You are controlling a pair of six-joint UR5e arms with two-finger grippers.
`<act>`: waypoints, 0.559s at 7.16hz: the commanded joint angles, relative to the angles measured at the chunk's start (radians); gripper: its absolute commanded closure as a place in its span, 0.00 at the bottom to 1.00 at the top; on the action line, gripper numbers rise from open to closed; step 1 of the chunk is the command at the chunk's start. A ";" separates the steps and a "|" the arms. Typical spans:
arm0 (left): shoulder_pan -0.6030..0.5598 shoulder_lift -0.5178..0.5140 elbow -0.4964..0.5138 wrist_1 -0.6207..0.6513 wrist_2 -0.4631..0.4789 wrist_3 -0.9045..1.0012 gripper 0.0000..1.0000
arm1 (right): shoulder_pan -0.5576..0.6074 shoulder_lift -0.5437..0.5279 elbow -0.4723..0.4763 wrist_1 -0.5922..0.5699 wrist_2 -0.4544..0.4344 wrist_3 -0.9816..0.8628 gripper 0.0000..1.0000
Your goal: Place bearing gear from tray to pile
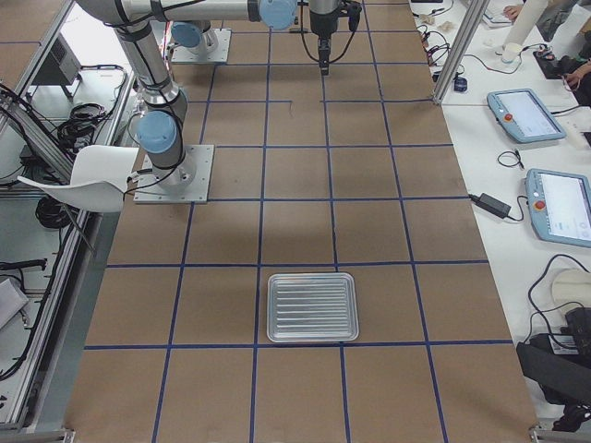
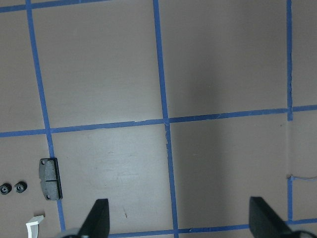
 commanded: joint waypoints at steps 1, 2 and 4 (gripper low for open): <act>0.001 0.002 -0.009 0.002 -0.002 0.005 0.00 | 0.000 -0.001 -0.001 0.000 0.000 0.000 0.00; 0.003 0.002 -0.015 0.003 0.004 0.012 0.00 | 0.000 -0.001 -0.001 0.000 0.000 0.000 0.00; 0.001 0.008 -0.009 0.005 0.002 0.012 0.00 | 0.000 -0.001 -0.001 0.000 0.000 0.000 0.00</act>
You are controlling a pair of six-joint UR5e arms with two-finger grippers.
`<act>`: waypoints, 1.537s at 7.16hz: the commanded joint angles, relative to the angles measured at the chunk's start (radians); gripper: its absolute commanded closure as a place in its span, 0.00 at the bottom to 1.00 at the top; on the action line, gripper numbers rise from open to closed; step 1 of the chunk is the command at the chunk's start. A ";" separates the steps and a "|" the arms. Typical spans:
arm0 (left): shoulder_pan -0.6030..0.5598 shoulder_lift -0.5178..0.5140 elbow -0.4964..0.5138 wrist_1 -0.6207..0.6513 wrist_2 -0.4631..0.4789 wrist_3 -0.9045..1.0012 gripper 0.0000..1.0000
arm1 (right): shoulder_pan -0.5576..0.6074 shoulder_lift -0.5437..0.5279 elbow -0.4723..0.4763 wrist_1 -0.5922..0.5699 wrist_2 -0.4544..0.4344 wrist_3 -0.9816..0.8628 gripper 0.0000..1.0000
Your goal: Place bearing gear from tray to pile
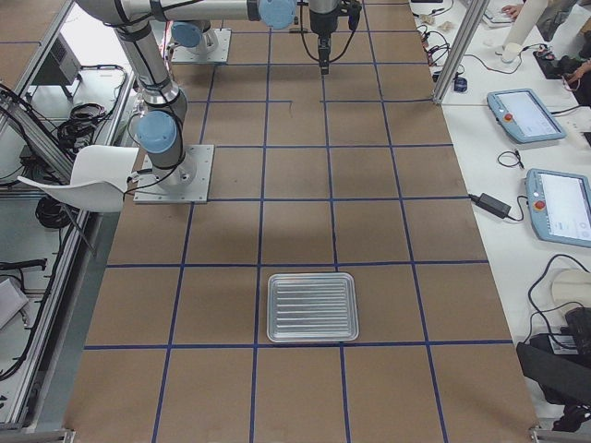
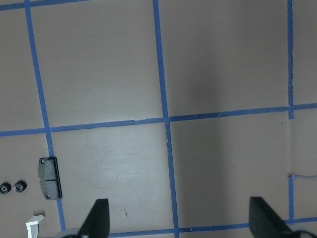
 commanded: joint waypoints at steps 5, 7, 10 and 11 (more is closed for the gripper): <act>-0.003 0.031 -0.008 0.002 0.007 0.006 0.00 | -0.002 0.001 0.000 -0.003 0.001 0.000 0.00; -0.003 0.034 -0.005 0.004 0.005 0.006 0.00 | -0.002 0.001 -0.006 -0.003 -0.001 0.000 0.00; -0.009 0.034 -0.002 0.005 0.007 0.004 0.00 | -0.002 0.001 -0.006 -0.003 -0.001 0.000 0.00; -0.012 0.034 -0.002 0.004 0.011 0.004 0.00 | -0.002 0.001 -0.006 -0.003 -0.001 0.000 0.00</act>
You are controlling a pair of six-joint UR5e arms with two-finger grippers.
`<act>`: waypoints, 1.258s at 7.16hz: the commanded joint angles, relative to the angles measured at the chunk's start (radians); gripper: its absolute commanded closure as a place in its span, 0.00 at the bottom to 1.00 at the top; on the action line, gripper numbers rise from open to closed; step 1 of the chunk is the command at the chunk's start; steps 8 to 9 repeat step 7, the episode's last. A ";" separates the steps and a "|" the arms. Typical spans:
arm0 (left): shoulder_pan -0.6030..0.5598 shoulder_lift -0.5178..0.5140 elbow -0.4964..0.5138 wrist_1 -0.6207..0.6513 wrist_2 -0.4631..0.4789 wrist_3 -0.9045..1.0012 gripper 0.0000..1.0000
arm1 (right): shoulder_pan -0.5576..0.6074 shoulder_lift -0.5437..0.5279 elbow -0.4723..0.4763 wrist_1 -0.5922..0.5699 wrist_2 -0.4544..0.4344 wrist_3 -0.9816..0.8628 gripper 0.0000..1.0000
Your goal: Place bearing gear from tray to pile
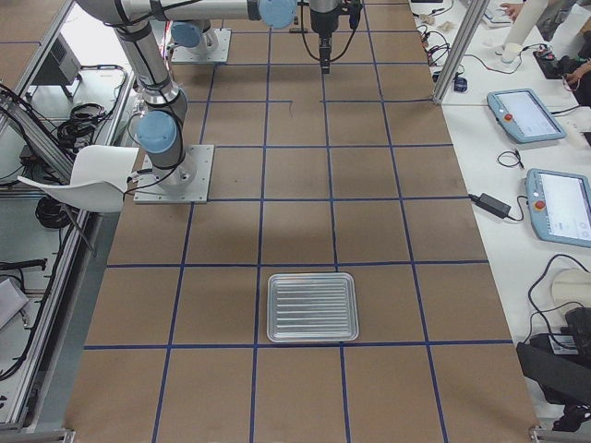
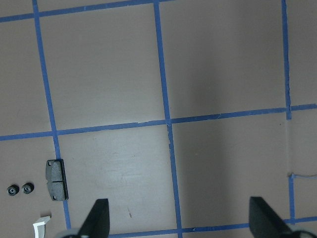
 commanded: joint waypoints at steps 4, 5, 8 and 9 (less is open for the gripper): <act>-0.015 -0.012 0.021 -0.004 -0.012 -0.006 0.00 | 0.000 0.000 0.000 0.000 0.000 0.000 0.00; -0.015 0.000 0.019 -0.009 -0.010 -0.006 0.00 | 0.000 0.000 0.000 0.000 0.000 0.000 0.00; -0.015 -0.004 0.019 -0.010 -0.010 -0.006 0.00 | 0.000 0.000 0.001 0.002 0.000 0.000 0.00; -0.015 -0.004 0.019 -0.010 -0.010 -0.006 0.00 | 0.000 0.000 0.001 0.002 0.000 0.000 0.00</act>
